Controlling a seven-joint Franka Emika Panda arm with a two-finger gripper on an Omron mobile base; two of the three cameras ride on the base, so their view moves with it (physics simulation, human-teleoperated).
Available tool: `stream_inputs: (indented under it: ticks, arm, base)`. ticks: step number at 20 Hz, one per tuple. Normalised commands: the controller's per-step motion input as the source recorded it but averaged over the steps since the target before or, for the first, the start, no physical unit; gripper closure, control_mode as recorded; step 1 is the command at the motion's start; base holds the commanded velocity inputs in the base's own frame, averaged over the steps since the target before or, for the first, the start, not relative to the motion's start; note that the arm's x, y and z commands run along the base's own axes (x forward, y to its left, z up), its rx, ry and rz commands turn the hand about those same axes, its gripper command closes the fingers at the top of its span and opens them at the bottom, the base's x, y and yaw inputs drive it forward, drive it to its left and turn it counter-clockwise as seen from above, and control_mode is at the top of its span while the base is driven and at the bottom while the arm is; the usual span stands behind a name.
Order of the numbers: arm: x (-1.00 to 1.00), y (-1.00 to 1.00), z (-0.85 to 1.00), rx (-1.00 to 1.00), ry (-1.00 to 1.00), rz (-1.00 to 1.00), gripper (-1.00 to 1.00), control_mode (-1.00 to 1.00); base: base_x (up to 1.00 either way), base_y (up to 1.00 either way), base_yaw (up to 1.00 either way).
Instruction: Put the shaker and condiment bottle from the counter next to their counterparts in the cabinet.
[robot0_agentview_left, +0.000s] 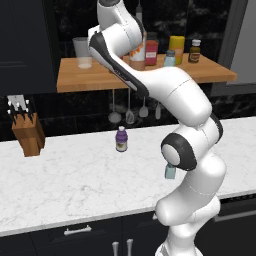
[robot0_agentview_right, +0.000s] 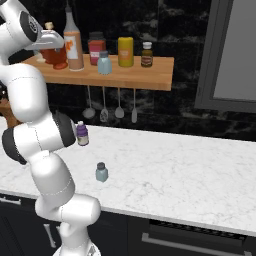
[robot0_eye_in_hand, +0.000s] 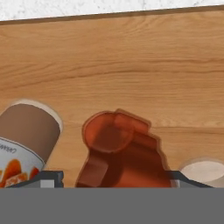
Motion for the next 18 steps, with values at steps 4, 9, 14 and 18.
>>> stream_inputs:
  ticks: [4,9,14,18]
  arm:
    - [0.05,0.01,-0.33,0.00,0.00,0.00,-1.00,-1.00]
    - [0.00,0.05,-0.24,0.00,0.00,0.04,-1.00,-1.00]
    - [-0.04,0.09,-0.17,0.00,-0.01,0.06,-1.00,-1.00]
    - [-0.30,0.09,-0.01,0.00,-0.12,0.09,-1.00,-1.00]
  base:
    - [0.00,0.00,0.00]
    - [0.00,0.00,0.00]
    - [0.00,0.00,0.00]
    - [0.00,0.00,0.00]
